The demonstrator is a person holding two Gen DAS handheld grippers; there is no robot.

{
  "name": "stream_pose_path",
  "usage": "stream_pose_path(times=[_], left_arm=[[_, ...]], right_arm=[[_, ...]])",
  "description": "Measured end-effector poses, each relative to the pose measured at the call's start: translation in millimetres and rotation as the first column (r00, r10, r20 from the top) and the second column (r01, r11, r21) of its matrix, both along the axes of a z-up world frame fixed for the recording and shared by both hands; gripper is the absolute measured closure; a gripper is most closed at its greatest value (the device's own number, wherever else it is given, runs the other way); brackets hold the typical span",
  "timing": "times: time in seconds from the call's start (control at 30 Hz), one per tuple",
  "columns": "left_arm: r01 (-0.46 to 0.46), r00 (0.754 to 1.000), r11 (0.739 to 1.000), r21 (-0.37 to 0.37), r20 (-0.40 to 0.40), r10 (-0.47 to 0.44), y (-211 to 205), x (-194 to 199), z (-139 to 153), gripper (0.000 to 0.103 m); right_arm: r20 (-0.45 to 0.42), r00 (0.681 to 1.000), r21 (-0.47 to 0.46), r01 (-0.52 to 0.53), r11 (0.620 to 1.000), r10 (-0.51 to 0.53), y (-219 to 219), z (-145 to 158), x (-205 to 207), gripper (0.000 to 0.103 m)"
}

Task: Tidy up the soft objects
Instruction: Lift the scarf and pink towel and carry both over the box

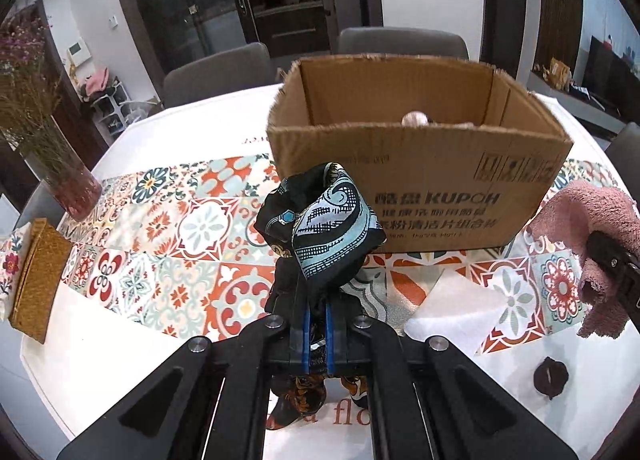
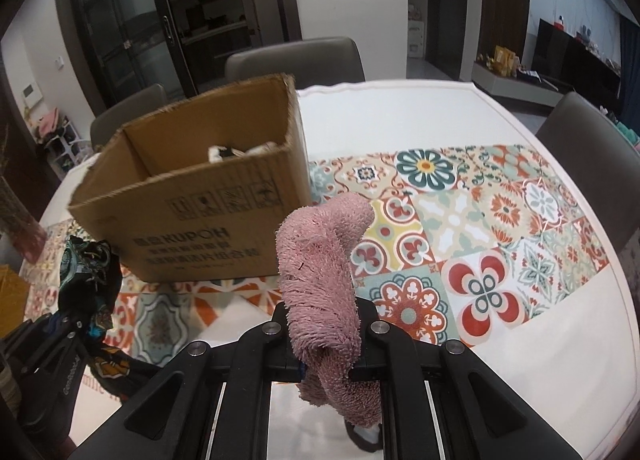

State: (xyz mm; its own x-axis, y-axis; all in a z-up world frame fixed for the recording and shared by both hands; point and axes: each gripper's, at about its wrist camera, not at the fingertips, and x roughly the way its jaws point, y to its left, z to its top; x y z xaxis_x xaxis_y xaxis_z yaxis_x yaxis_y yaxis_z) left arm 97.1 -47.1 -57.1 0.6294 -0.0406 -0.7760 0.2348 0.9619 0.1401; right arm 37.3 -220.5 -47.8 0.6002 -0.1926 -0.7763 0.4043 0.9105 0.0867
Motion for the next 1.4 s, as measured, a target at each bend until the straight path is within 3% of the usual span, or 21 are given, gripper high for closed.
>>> stream_pose_path(times=[0.77,1.4], left_arm=[[0.006,0.994,0.999,-0.043,0.109,-0.001,22.9,-20.8,71.2,0.096],[0.031,0.983,0.999,-0.033,0.18,-0.024,4.4,-6.3,131.4,0.096]], right_arm=[[0.118,0.991,-0.03,-0.054,0.998,0.057,25.8,70.7,-19.4,0.09],[0.177,0.981,-0.024,-0.078,0.997,0.081,19.1,118.0,-6.2,0.09]])
